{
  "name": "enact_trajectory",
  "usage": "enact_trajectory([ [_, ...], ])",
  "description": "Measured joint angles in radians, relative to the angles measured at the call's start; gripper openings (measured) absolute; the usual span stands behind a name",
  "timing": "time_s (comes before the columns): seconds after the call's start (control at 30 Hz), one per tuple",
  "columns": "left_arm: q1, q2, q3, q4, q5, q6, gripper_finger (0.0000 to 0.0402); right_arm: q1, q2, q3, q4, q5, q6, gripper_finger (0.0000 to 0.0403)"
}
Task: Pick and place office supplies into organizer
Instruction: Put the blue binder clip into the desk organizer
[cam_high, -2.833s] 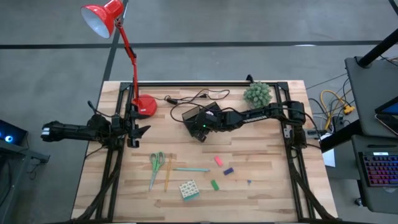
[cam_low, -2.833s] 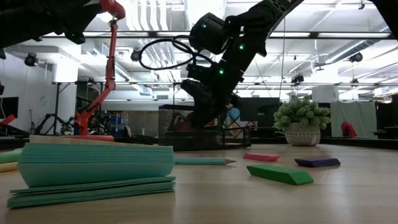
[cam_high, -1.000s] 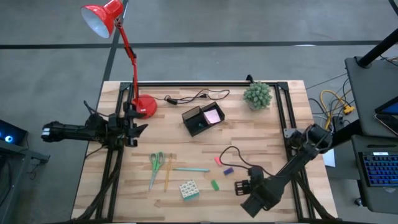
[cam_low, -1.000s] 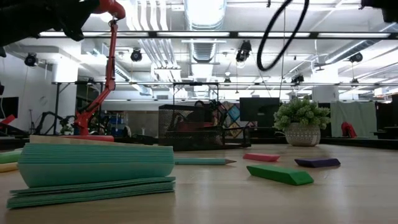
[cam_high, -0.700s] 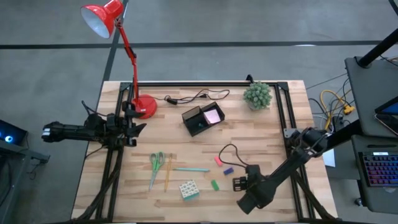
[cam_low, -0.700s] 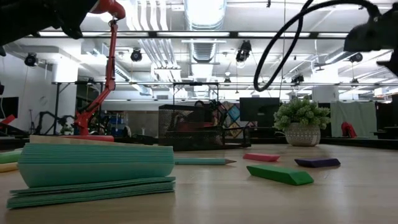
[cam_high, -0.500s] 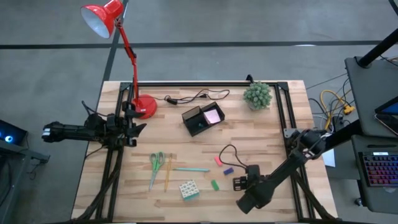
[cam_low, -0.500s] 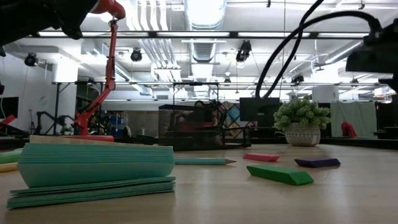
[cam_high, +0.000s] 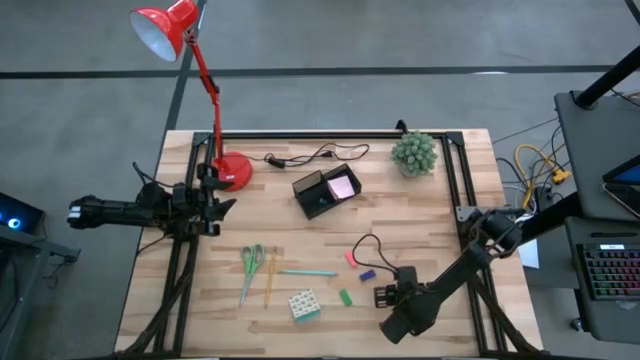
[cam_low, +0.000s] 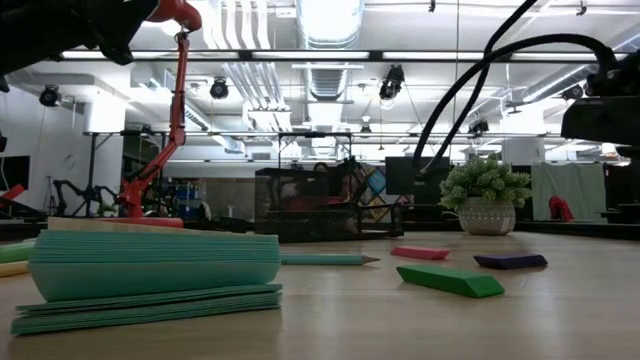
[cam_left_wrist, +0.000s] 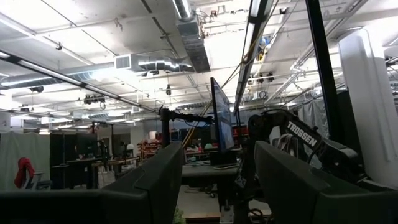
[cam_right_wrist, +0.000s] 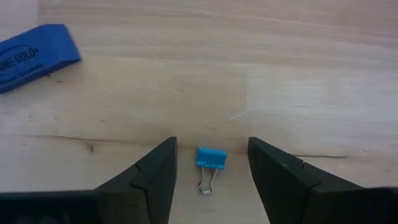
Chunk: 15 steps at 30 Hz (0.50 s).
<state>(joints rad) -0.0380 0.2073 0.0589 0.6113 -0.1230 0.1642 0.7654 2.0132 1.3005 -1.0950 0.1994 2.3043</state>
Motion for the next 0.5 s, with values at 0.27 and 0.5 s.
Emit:
enact_trajectory([
  [0.27, 0.000, 0.000, 0.000, 0.000, 0.000, 0.000, 0.0187, 0.001, -0.002, -0.012, 0.023, -0.008, -0.001, 0.0187],
  [0.5, 0.000, 0.000, 0.000, -0.001, 0.000, 0.000, 0.0187, 0.000, -0.003, -0.012, 0.036, -0.017, -0.009, 0.0151],
])
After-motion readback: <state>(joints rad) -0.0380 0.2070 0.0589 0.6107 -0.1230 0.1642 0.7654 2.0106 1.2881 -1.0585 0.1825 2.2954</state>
